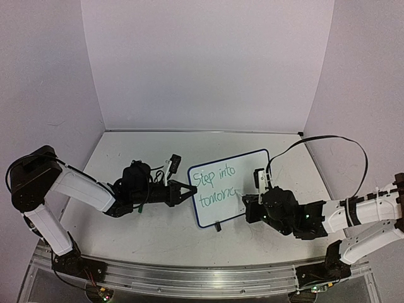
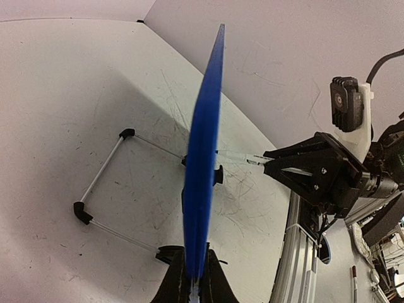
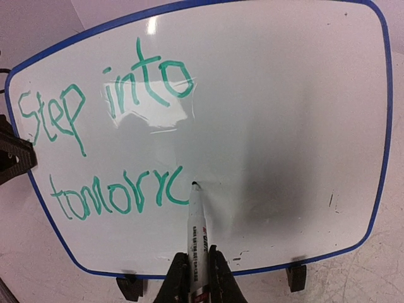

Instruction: Write a sentence on the whiteboard

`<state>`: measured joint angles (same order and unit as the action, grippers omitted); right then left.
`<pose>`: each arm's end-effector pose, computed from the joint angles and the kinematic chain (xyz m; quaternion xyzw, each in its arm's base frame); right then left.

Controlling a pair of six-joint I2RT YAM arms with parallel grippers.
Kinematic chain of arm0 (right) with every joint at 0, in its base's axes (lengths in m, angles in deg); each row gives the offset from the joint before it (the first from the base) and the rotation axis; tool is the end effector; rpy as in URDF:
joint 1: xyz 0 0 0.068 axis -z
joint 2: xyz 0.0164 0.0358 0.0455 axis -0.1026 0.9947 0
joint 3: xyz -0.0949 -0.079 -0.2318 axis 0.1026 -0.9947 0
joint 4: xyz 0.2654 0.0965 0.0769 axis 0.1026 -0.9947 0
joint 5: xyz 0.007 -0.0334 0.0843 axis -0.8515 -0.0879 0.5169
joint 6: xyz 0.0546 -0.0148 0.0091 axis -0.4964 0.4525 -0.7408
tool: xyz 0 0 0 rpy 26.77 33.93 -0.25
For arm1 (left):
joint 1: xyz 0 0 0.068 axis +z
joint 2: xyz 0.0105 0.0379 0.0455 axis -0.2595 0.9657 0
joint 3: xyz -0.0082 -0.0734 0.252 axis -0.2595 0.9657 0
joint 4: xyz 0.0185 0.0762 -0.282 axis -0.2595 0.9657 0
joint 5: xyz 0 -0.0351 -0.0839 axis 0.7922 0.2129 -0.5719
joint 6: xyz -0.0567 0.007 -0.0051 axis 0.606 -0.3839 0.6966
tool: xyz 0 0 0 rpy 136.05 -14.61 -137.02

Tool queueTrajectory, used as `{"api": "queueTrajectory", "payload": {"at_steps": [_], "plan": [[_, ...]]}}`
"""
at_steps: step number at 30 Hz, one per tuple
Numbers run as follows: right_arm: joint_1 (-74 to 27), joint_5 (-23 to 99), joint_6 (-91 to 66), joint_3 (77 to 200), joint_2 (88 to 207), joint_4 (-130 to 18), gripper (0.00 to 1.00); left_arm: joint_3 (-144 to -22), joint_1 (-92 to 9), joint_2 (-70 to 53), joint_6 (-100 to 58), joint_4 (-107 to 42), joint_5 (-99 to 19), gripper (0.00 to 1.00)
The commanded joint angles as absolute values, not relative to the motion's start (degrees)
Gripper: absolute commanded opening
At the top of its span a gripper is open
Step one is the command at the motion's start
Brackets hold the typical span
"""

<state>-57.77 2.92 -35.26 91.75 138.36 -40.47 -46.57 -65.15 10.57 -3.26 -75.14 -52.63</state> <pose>0.1425 0.2459 0.1567 -0.1307 0.8326 0.2235 0.4896 0.2101 -0.2737 0.1335 0.2510 0.7403 -0.4961 0.3780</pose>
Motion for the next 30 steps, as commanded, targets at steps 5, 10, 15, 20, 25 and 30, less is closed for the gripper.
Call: {"api": "queueTrajectory", "payload": {"at_steps": [5, 10, 15, 20, 25, 30], "plan": [[-57.1, 1.2, -33.2, 93.3, 139.5, -37.5, 0.00, -46.0, -65.5, 9.1, -3.0, -72.4, -51.6, 0.00], [-57.1, 1.7, -31.9, 94.0, 140.0, -37.5, 0.00, -46.2, -65.5, 9.4, -3.0, -72.4, -51.7, 0.00], [-57.1, 2.5, -30.8, 94.5, 140.8, -37.0, 0.00, -46.1, -65.5, 9.3, -3.0, -72.4, -51.7, 0.00], [-57.1, 3.8, -30.4, 94.3, 140.4, -36.9, 0.00, -45.8, -65.5, 9.2, -3.1, -72.5, -51.2, 0.00], [-57.2, 4.9, -29.7, 93.2, 138.4, -37.3, 0.00, -45.5, -65.5, 9.0, -3.1, -72.4, -49.5, 0.00], [-56.5, 3.6, -31.2, 91.8, 134.1, -39.8, 0.00, -45.0, -65.5, 8.2, -3.2, -72.4, -48.5, 0.00]]}}
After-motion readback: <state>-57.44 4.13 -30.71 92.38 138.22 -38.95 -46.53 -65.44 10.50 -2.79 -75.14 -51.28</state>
